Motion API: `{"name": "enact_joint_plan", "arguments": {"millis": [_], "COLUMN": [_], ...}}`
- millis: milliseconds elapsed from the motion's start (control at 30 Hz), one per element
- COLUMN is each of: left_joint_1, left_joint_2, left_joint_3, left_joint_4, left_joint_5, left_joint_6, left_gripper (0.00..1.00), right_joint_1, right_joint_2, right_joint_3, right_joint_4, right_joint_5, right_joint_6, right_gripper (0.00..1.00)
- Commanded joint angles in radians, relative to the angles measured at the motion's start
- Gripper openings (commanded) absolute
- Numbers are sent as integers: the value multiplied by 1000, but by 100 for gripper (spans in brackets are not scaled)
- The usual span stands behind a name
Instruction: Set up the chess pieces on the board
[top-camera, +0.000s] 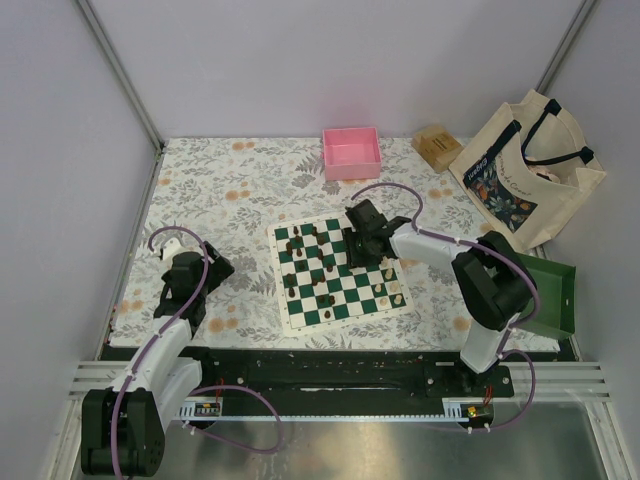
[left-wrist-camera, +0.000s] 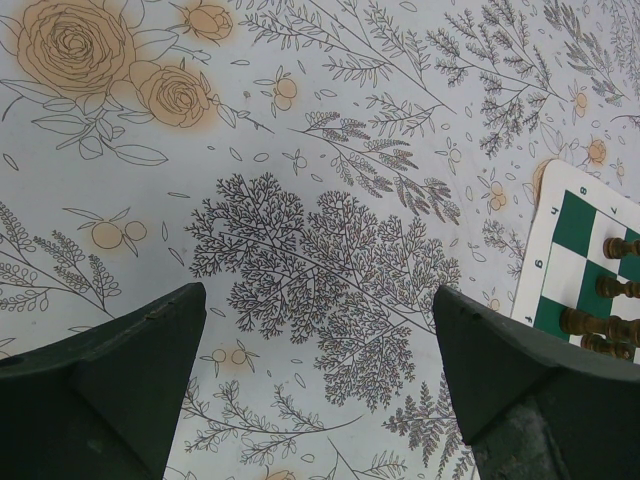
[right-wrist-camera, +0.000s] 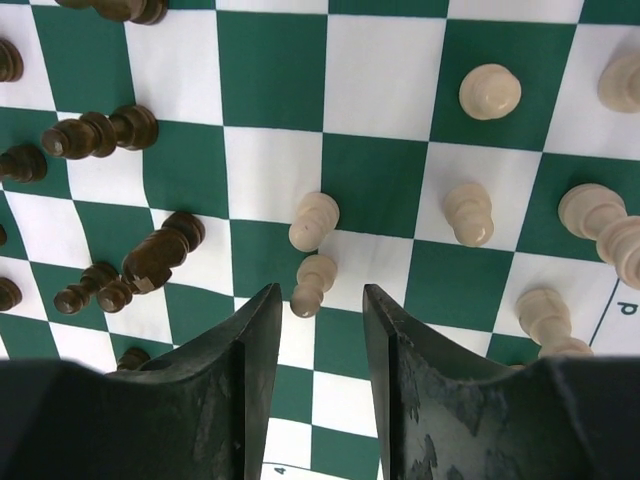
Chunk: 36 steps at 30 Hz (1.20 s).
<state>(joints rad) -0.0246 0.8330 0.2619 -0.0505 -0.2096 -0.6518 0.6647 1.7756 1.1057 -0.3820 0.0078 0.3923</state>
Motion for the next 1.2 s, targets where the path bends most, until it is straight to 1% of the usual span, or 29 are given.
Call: {"name": "enact_joint_plan", "arguments": {"millis": [0,167,200,500,667,700,833,1000,1167], "left_joint_1": [2,2,2,2,0,2,2,2,2], "left_joint_2": [-11,-9,-8,-8,-9,-9,-9,-15,-14], "left_joint_3": [26,25,28,27,25,25,25,23,23], "left_joint_4": [52,52,52,52,52,52,52,52,52], "left_joint_5": [1,-1,1,-1,-1,-1,-2,-1,-1], "left_joint_6": [6,6,6,4,6,4,6,4,6], "left_gripper": [99,99,99,99,99,99,99,99,99], "right_joint_1": [-4,-2,-4,-4,-4,-2,-7,-23,-48], "right_joint_2": [11,22,24,-7,-99,-120,-188,-215,-206], "right_joint_3": [51,56,56,45,-3,-16,-69,-109,-133], "right_joint_4": [29,26,26,11,2,-4,-27,-52,-57], "right_joint_5": [-29,-32,-32,-28,-12,21,72,80,80], "right_joint_6": [-20,-18,-18,-24,-18,-18,-27,-38,-40], "right_gripper": [46,40,37,18,17,17,16,16,16]}}
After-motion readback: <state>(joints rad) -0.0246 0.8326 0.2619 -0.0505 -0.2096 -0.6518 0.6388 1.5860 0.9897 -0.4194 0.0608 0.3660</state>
